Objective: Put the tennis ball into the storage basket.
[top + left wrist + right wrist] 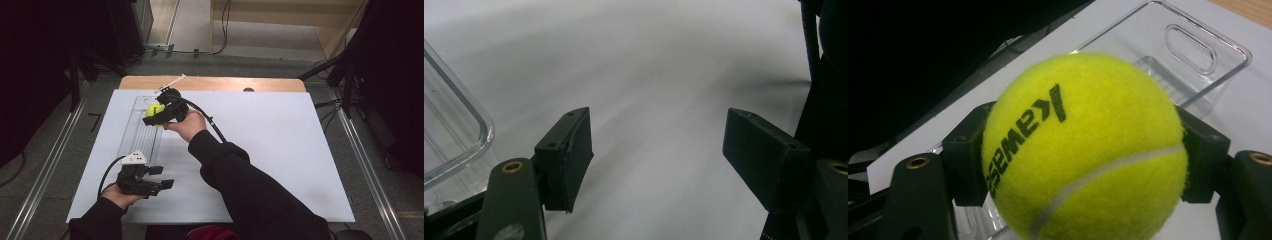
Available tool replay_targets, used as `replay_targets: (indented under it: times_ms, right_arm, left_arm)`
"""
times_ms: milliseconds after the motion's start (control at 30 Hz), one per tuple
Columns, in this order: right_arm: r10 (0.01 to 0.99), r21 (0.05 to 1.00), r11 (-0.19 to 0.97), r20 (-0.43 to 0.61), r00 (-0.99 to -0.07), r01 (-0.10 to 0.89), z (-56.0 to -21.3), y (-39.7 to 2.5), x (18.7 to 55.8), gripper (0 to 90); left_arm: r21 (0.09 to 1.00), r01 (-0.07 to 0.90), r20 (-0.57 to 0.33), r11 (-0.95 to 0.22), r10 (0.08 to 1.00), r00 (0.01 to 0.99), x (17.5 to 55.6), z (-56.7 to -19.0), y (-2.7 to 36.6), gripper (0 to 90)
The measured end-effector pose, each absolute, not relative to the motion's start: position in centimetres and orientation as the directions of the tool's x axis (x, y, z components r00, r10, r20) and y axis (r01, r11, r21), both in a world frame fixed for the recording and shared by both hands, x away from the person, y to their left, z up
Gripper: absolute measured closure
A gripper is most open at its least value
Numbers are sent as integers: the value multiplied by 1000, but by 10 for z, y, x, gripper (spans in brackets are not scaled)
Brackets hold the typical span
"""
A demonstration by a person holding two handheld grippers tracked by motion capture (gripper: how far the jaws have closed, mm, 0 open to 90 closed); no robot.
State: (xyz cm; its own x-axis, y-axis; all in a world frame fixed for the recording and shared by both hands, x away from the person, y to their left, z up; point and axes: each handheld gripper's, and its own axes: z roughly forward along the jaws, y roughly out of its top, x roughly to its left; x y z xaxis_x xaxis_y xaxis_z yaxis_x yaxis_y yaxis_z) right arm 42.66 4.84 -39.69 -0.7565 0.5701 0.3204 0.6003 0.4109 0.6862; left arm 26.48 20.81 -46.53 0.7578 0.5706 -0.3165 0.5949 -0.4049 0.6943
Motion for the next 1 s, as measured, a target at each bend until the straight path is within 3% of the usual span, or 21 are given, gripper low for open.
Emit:
replay_targets:
  times_ms: [1000]
  right_arm:
    - [569,693,428,291,-769,580,-402,95,442,235]
  left_arm:
    - [697,587,-312,-412,563,766,264,-465,205,286]
